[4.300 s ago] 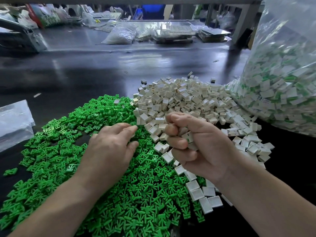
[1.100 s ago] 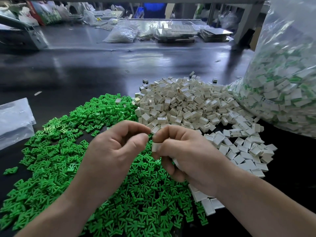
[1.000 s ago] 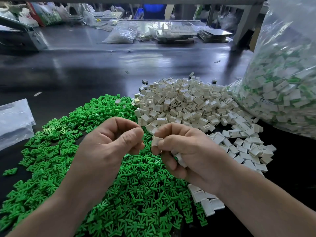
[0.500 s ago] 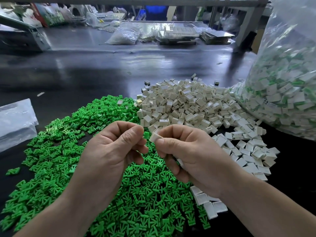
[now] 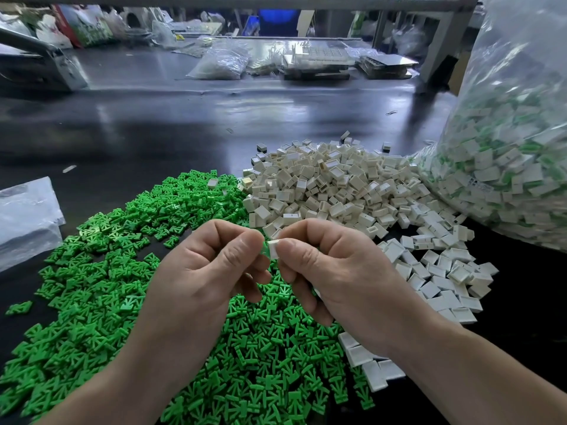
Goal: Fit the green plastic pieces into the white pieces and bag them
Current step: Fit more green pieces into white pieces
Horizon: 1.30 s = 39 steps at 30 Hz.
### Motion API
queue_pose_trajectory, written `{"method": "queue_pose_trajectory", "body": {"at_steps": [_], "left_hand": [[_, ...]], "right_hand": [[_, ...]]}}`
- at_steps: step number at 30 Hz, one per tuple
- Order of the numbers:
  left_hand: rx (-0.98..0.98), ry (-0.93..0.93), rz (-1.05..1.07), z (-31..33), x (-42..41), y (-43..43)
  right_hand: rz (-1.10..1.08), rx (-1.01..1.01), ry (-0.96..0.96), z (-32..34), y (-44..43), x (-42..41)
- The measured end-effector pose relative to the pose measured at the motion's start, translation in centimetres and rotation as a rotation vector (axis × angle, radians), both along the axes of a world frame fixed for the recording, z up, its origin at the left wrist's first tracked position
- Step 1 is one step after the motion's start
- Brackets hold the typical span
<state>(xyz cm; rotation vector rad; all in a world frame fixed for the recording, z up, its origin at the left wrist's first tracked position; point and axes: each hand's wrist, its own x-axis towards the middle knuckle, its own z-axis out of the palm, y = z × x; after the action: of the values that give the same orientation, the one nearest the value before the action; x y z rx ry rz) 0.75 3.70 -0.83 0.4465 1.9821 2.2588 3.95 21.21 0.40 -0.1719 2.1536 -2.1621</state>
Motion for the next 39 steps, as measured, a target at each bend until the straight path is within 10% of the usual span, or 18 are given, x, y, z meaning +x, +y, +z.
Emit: {"method": "queue_pose_trajectory", "body": {"at_steps": [15, 39], "left_hand": [[0.411, -0.350, -0.338, 0.6, 0.1, 0.7], [0.448, -0.491, -0.467, 0.7, 0.1, 0.1]], "right_hand": [[0.056, -0.175, -0.158, 0.0, -0.3, 0.0], [0.152, -0.085, -0.150, 1.2, 0.1, 0.5]]}}
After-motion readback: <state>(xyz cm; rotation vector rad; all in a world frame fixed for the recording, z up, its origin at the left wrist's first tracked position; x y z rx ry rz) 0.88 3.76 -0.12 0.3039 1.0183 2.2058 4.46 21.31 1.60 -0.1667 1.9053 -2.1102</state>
